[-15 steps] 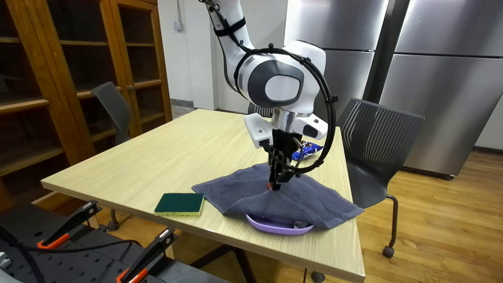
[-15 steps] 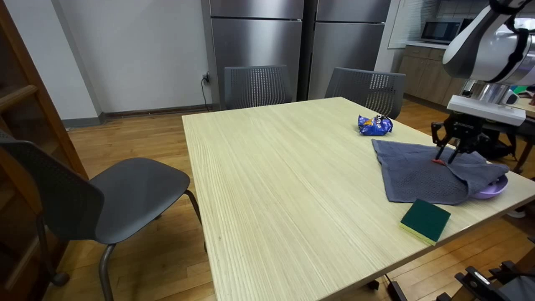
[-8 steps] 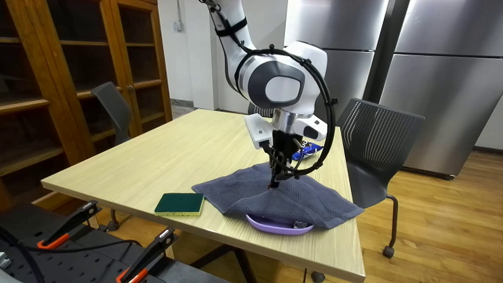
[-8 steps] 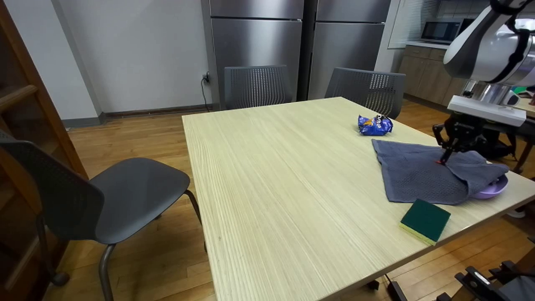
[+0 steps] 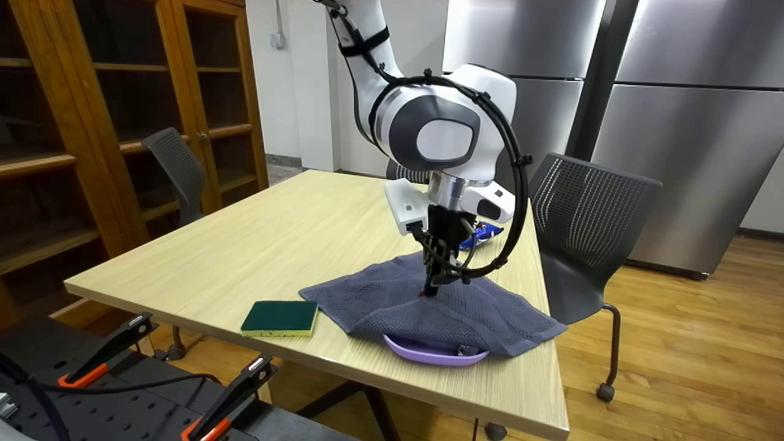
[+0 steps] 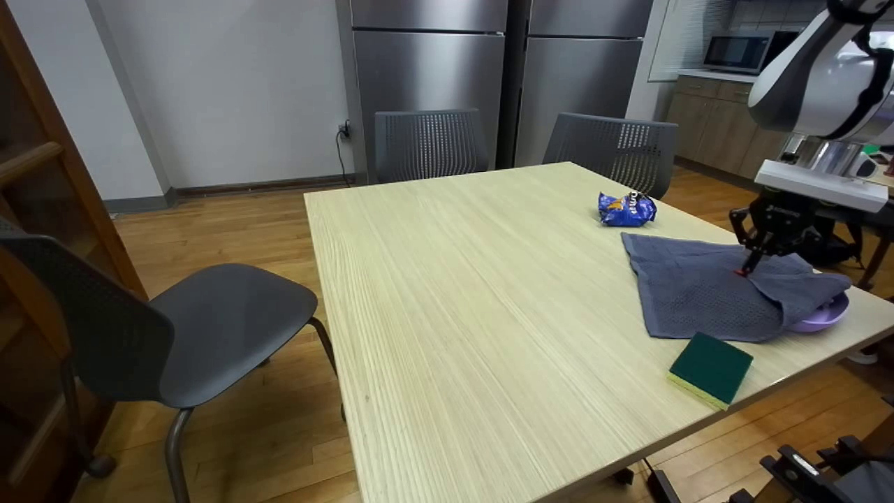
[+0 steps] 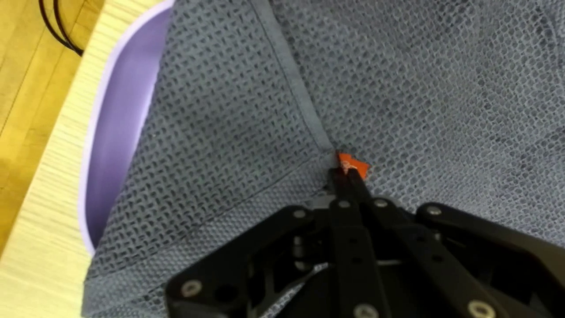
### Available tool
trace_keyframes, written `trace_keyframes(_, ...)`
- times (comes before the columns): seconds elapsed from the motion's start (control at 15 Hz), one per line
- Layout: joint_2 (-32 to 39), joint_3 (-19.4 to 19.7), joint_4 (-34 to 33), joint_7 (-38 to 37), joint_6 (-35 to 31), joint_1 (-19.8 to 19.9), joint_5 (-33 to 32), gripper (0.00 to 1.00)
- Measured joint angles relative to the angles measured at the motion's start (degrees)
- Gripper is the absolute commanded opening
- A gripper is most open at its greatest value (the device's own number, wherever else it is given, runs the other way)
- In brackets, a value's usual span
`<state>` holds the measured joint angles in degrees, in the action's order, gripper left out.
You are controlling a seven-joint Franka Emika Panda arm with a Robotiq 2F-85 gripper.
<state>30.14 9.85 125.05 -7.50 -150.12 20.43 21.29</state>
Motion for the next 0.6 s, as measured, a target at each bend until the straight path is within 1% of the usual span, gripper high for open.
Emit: trace_keyframes(0.6,-3.2,3.1,5.5,0.0,-0.5,0.0,0.0,0.0)
